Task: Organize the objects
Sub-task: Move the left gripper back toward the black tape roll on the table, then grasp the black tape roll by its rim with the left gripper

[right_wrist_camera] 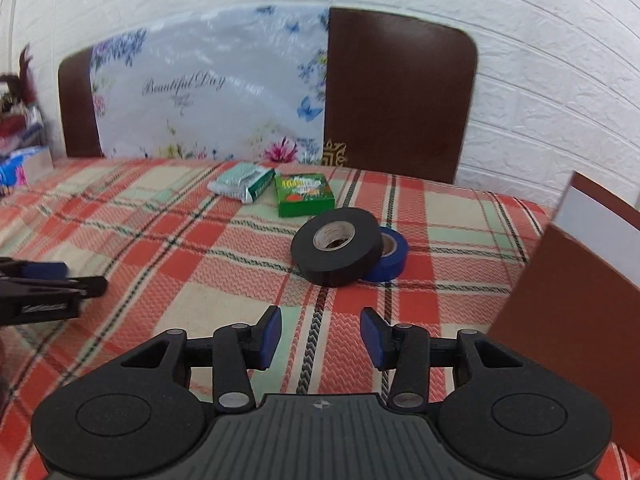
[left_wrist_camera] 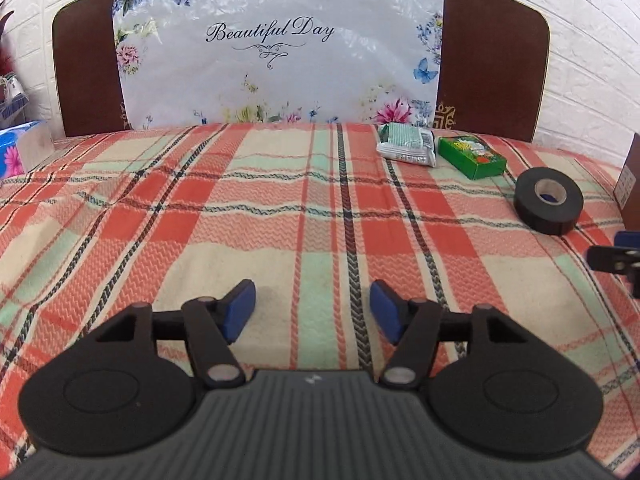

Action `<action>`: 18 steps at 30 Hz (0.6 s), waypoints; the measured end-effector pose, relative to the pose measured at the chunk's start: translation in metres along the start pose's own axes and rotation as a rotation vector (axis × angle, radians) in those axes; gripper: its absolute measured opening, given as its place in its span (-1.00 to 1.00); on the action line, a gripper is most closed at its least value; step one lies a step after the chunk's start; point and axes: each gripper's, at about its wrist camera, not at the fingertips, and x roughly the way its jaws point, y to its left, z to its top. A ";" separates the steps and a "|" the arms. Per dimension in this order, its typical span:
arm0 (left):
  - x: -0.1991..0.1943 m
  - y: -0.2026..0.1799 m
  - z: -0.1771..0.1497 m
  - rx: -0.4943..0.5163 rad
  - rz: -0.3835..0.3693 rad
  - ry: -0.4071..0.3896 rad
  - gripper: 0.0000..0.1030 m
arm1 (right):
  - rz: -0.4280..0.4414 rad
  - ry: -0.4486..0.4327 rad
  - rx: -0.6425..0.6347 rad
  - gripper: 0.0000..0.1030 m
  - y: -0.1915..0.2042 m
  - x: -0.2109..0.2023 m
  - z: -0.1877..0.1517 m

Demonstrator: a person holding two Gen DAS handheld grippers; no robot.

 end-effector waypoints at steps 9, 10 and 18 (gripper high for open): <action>0.004 0.005 -0.001 -0.028 -0.035 -0.014 0.43 | -0.150 -0.018 -0.193 0.39 0.010 0.074 0.027; 0.004 0.005 -0.001 -0.031 -0.039 -0.014 0.45 | -0.157 -0.023 -0.201 0.45 0.010 0.080 0.029; 0.005 0.006 0.000 -0.034 -0.046 -0.013 0.51 | -0.102 -0.038 -0.157 0.44 0.014 0.056 0.018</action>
